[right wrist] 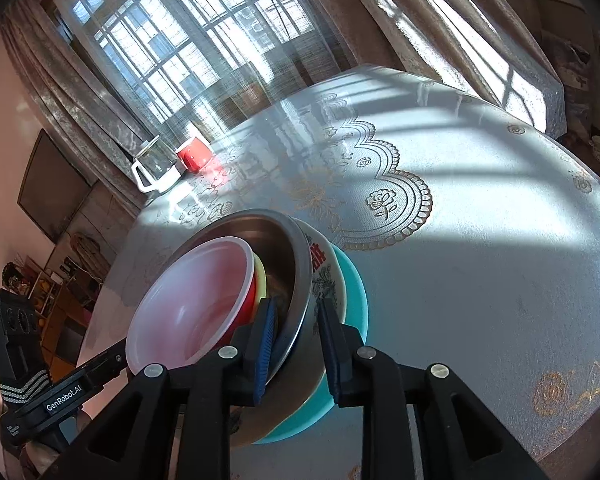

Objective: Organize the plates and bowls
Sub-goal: 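Lift the steel basin with both grippers and carry it over the plate stack, then lower the basin onto the white plate stack and open both grippers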

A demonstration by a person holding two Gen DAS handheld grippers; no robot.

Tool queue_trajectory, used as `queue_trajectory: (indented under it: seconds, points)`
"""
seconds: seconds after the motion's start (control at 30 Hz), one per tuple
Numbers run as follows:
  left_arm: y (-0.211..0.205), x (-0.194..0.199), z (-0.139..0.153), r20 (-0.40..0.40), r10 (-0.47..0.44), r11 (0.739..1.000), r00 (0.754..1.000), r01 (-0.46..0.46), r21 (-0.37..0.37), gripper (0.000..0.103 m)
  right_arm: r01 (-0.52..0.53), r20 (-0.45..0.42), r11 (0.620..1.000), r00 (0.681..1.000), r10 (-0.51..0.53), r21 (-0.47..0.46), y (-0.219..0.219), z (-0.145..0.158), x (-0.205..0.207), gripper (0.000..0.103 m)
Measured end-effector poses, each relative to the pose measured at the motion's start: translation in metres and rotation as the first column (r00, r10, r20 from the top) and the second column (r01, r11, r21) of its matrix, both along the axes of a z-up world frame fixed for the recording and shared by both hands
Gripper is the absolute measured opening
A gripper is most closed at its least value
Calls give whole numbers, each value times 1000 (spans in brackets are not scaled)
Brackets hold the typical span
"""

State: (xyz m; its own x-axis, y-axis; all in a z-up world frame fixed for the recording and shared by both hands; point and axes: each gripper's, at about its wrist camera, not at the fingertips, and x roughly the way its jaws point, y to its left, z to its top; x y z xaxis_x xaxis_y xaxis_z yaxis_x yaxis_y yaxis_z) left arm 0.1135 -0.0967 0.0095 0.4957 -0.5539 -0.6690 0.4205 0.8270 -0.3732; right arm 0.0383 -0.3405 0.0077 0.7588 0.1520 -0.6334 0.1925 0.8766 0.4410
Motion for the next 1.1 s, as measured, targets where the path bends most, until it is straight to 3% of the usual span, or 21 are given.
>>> queue_trajectory:
  seconds: [0.17, 0.37, 0.83, 1.1]
  points:
    - [0, -5, 3, 21, 7, 1000, 1000, -7, 23, 26, -8, 16, 999, 1000, 9, -42, 6, 1, -1, 17]
    - [-2, -6, 3, 30, 11, 999, 999, -12, 42, 26, -4, 17, 998, 1000, 5, -60, 7, 1, 0, 17]
    - [-6, -11, 5, 61, 25, 996, 998, -30, 85, 29, -5, 16, 999, 1000, 6, -45, 7, -1, 1, 17]
    - [-7, -12, 5, 69, 29, 995, 997, -35, 93, 29, -1, 3, 1000, 1000, 1, 12, 1, -4, -1, 21]
